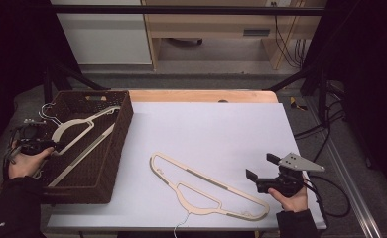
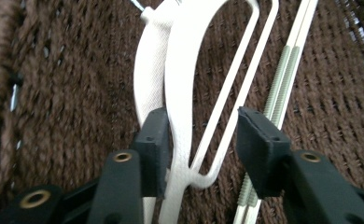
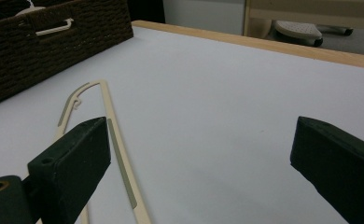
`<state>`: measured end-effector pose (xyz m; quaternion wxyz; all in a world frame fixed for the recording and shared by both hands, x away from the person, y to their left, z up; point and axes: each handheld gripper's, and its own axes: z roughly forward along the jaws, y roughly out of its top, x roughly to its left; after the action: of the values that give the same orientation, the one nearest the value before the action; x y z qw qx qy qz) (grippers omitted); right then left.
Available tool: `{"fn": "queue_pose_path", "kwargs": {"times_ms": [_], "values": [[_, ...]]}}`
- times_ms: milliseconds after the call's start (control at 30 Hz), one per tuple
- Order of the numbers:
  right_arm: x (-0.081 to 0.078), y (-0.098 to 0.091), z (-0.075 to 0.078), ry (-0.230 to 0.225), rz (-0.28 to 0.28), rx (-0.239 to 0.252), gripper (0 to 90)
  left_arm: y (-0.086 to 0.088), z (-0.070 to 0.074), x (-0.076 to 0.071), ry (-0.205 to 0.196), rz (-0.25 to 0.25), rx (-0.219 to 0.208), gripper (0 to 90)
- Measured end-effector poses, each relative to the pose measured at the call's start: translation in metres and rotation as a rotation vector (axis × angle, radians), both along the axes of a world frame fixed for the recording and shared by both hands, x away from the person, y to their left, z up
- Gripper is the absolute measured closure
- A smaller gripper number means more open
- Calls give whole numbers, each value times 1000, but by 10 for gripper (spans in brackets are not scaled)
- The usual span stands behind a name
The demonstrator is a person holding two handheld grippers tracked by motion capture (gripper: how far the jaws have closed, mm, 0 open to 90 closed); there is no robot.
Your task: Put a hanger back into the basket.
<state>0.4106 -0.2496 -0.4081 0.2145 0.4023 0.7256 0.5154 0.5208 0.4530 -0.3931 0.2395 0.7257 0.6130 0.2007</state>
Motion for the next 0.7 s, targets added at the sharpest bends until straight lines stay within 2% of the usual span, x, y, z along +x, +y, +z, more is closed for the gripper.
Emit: {"fn": "queue_pose_path", "kwargs": {"times_ms": [33, 67, 167, 267, 433, 500, 533, 700], "values": [[0, 0, 0, -2, -1, -1, 52, 0, 0, -1, -9, 4, -4, 516], [0, 0, 0, -1, 0, 0, 52, 0, 2, -3, -1, -1, -5, 511], [0, 0, 0, -2, 0, 0, 52, 0, 7, -9, -28, -15, -15, 502], [-1, 0, 0, -3, 0, -1, 52, -5, 17, -18, -78, -30, -14, 470], [-2, 0, 2, -4, -5, 7, 52, -30, 39, -37, -229, -99, -18, 382], [-2, 1, 2, -6, 3, 4, 52, -41, 46, -44, -295, -117, -51, 344], [-3, 1, 2, -6, 4, 7, 52, -51, 53, -49, -348, -152, -63, 330], [-4, 3, 3, -9, 20, 6, 55, -85, 66, -66, -465, -274, -125, 235]]}}
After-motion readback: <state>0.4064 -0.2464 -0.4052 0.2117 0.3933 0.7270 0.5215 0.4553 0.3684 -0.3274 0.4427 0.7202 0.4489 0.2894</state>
